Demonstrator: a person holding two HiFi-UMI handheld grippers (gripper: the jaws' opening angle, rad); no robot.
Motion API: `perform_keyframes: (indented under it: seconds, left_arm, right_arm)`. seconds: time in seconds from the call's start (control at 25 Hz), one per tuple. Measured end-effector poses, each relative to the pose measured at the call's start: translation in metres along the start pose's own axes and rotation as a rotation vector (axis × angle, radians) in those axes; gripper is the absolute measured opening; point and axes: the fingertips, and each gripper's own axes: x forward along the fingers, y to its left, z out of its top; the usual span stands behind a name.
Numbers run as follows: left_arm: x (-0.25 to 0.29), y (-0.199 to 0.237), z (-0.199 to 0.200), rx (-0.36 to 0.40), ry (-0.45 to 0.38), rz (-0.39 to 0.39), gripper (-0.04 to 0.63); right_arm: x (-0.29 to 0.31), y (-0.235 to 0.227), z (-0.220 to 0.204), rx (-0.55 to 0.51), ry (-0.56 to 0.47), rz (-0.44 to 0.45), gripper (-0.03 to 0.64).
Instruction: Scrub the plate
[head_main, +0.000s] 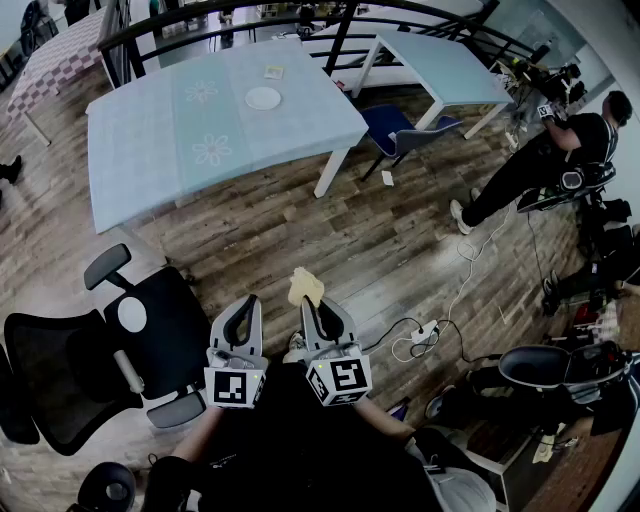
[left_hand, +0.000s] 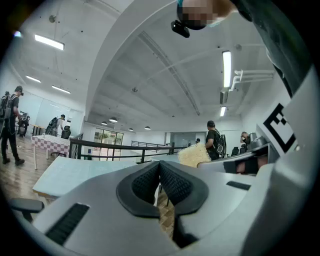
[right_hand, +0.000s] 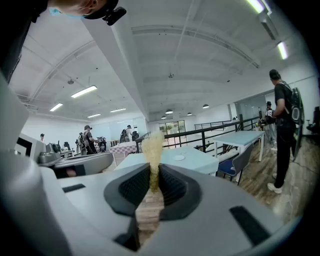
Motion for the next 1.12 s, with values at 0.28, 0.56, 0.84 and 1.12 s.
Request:
perform_keyframes:
  seconds: [0.28, 0.56, 0.84, 1.12]
  left_arm:
    - [-0.008, 0.003, -0.004, -0.024, -0.016, -0.029, 0.012]
    - [-0.015, 0.0, -0.006, -0.015, 0.008, -0.063, 0.012]
    - [-0.027, 0.006, -0.005, -0.005, -0.004, -0.061, 0.012]
    - [-0.046, 0.02, -0.009, 0.008, 0.007, -0.067, 0.012]
  right_arm:
    - [-0.007, 0.006, -0.006, -0.007, 0.006, -0.048, 0.051]
    - [-0.011, 0.015, -0.012, 0.013, 0.012, -0.067, 0.051]
    - [-0.009, 0.03, -0.015, 0.021, 0.0, -0.043, 0.052]
    - [-0.012, 0.057, -0.023, 0.06, -0.036, -0.038, 0.052]
